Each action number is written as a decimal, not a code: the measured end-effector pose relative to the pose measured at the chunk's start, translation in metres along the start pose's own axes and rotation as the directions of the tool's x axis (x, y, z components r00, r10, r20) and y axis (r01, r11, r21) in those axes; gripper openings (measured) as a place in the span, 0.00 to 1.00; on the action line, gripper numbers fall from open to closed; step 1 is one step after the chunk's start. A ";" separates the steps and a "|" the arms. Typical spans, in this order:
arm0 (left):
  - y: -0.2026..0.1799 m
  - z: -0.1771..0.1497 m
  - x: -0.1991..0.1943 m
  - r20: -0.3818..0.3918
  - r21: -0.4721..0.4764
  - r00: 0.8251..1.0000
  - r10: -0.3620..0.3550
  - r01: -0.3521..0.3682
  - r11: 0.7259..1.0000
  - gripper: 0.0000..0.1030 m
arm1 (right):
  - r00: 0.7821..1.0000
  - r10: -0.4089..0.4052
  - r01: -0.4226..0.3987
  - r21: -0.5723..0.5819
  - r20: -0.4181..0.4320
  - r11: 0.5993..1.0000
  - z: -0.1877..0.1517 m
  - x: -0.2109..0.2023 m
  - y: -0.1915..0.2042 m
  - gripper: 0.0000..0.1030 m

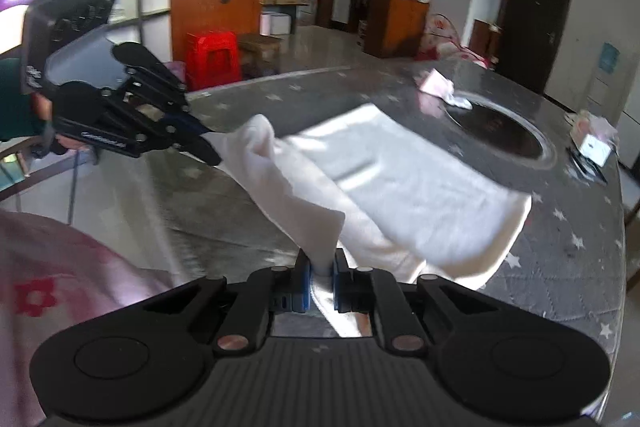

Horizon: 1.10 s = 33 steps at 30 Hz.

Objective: Fold clothes

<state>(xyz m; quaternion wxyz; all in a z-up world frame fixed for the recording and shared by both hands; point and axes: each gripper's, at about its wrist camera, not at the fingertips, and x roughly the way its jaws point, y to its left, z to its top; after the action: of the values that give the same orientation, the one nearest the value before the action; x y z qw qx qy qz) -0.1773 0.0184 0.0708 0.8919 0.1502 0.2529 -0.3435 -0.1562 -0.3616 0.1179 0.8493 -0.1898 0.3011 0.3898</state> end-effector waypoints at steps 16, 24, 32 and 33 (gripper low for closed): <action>0.010 0.045 -0.010 0.056 0.021 0.997 0.054 -0.055 0.998 0.05 | 0.999 -0.023 0.023 0.005 0.035 1.000 0.049 -0.035 -0.014 0.08; 0.045 0.073 0.062 0.003 0.058 0.997 0.083 -0.083 0.995 0.05 | 0.997 -0.076 0.075 0.091 0.010 0.993 0.058 0.010 -0.069 0.08; 0.072 0.065 0.142 -0.093 0.025 0.991 0.098 -0.097 0.995 0.06 | 0.992 -0.107 0.117 0.209 -0.061 0.971 0.039 0.071 -0.110 0.09; 0.073 0.063 0.148 -0.099 0.027 0.989 0.106 -0.104 0.994 0.08 | 0.991 -0.118 0.130 0.229 -0.066 0.965 0.035 0.077 -0.113 0.10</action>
<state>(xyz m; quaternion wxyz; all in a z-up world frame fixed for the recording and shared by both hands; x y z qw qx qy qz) -0.0110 -0.0364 0.0479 0.8933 0.1900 0.2854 -0.2906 -0.0163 -0.3703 0.1032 0.8803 -0.1175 0.3540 0.2932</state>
